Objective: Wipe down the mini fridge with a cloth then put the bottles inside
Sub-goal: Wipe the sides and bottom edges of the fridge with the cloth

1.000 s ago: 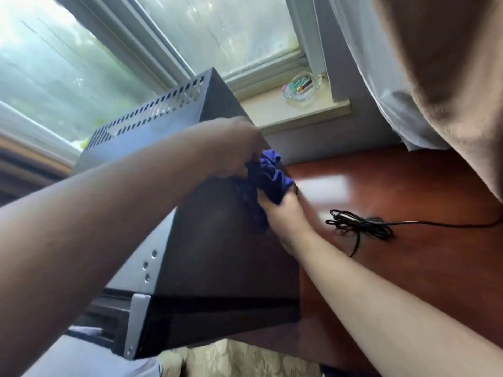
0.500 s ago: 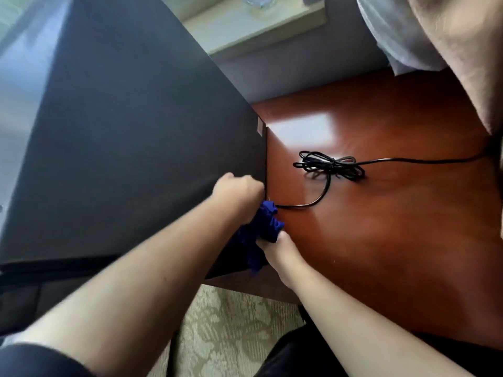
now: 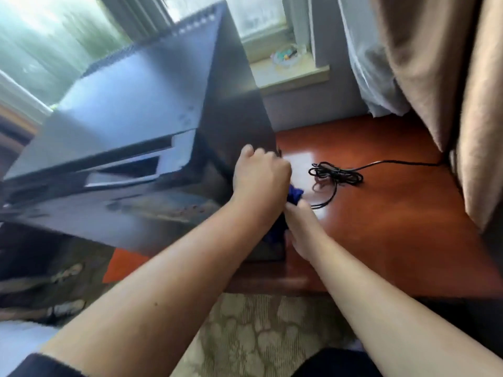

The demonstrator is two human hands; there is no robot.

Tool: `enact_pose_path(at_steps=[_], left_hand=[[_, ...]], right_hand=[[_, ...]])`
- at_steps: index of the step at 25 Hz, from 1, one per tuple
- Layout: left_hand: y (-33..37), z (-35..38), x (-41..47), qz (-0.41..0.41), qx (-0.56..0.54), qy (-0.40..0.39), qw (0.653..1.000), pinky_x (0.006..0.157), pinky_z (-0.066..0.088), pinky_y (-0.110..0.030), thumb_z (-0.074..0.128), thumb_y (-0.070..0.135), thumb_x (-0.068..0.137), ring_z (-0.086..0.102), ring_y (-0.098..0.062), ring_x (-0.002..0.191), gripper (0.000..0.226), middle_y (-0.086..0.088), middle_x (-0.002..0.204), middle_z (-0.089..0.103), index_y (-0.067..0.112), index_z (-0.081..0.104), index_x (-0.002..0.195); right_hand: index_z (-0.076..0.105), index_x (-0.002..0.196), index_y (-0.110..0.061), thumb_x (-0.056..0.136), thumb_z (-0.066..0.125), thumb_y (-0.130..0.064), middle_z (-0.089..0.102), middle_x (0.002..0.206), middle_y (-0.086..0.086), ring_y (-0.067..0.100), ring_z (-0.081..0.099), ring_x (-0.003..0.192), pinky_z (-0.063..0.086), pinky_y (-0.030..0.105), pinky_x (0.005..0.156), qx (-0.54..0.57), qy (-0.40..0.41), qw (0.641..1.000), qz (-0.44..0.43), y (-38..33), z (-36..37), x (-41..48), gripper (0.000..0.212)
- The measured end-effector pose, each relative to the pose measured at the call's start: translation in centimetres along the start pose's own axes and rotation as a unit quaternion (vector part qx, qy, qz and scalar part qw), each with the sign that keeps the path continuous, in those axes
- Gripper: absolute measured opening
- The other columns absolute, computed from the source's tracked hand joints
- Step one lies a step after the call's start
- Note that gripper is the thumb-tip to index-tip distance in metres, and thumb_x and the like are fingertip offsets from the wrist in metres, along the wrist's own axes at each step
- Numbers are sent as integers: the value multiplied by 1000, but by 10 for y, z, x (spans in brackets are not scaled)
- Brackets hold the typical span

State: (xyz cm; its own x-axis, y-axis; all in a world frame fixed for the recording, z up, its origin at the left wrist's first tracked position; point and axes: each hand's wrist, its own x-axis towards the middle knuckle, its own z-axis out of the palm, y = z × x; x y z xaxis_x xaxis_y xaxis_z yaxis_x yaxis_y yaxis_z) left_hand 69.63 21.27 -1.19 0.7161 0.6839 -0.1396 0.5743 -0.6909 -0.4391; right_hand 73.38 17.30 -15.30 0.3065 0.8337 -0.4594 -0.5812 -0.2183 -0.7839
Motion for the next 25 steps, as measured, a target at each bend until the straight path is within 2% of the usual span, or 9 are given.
enact_pose_path(at_steps=[2, 5, 7, 9, 13, 16, 17, 22, 25], left_hand=[[-24, -51, -29, -11, -11, 70, 997, 93, 34, -38, 57, 12, 85, 61, -29, 107, 16, -5, 109, 68, 27, 53, 89], [-65, -109, -72, -35, -44, 169, 984, 85, 30, -37, 55, 9, 84, 63, -29, 103, 18, -5, 106, 67, 26, 51, 86], [-98, -126, -95, -46, -87, 199, 975, 86, 31, -38, 57, 11, 82, 63, -29, 101, 12, -1, 98, 62, 22, 59, 87], [-134, -125, -112, -70, -136, 205, 967, 96, 38, -41, 58, 17, 83, 63, -29, 105, 24, 0, 103, 67, 20, 71, 104], [-194, -75, -143, -104, -210, 156, 960, 99, 36, -41, 59, 30, 89, 61, -24, 112, 32, 6, 112, 71, 32, 71, 118], [-215, -31, -156, -127, -271, 190, 935, 98, 38, -43, 56, 32, 92, 57, -24, 115, 30, 4, 113, 66, 34, 69, 119], [-222, -20, -159, -140, -280, 206, 927, 98, 38, -43, 56, 31, 92, 55, -25, 117, 32, 1, 115, 63, 33, 68, 121], [-283, 22, -169, -187, -288, 209, 916, 103, 34, -47, 58, 33, 94, 44, -26, 130, 38, 4, 136, 58, 31, 64, 131], [-329, 42, -171, -187, -282, 191, 921, 105, 37, -46, 57, 35, 95, 51, -28, 127, 36, 1, 130, 66, 31, 64, 130]], right_hand=[[62, 86, -18, 90, 62, -1, 70, 62, -6, 9, 70, 63, 52, 22, 59, 23, 8, 997, -70, -43, 31, -29, 17], [69, 93, -15, 83, 68, -8, 77, 88, 6, 27, 73, 92, 57, 43, 88, 16, 13, 986, -165, -90, 72, -75, 13], [70, 95, -15, 83, 67, -8, 77, 91, 6, 26, 73, 93, 58, 42, 87, -8, 23, 976, -219, -114, 87, -100, 14], [69, 91, -19, 76, 70, -18, 77, 89, 2, 21, 73, 90, 58, 39, 85, -113, 45, 952, -280, -136, 101, -123, 15], [68, 90, -22, 77, 72, -20, 74, 91, 4, 25, 69, 92, 51, 31, 79, -444, 60, 824, -346, -161, 144, -154, 13], [72, 103, -16, 82, 72, -23, 76, 101, 13, 34, 69, 100, 50, 33, 81, -585, 31, 722, -368, -163, 178, -157, 22], [72, 109, -14, 85, 72, -25, 75, 107, 15, 36, 68, 104, 51, 35, 85, -609, 21, 703, -366, -160, 190, -153, 27], [68, 123, -14, 92, 67, -25, 74, 116, 13, 35, 65, 112, 47, 34, 91, -630, -40, 678, -377, -141, 252, -126, 33], [67, 126, -16, 93, 67, -26, 74, 119, 10, 31, 64, 114, 46, 30, 92, -622, -75, 679, -384, -134, 290, -96, 35]])
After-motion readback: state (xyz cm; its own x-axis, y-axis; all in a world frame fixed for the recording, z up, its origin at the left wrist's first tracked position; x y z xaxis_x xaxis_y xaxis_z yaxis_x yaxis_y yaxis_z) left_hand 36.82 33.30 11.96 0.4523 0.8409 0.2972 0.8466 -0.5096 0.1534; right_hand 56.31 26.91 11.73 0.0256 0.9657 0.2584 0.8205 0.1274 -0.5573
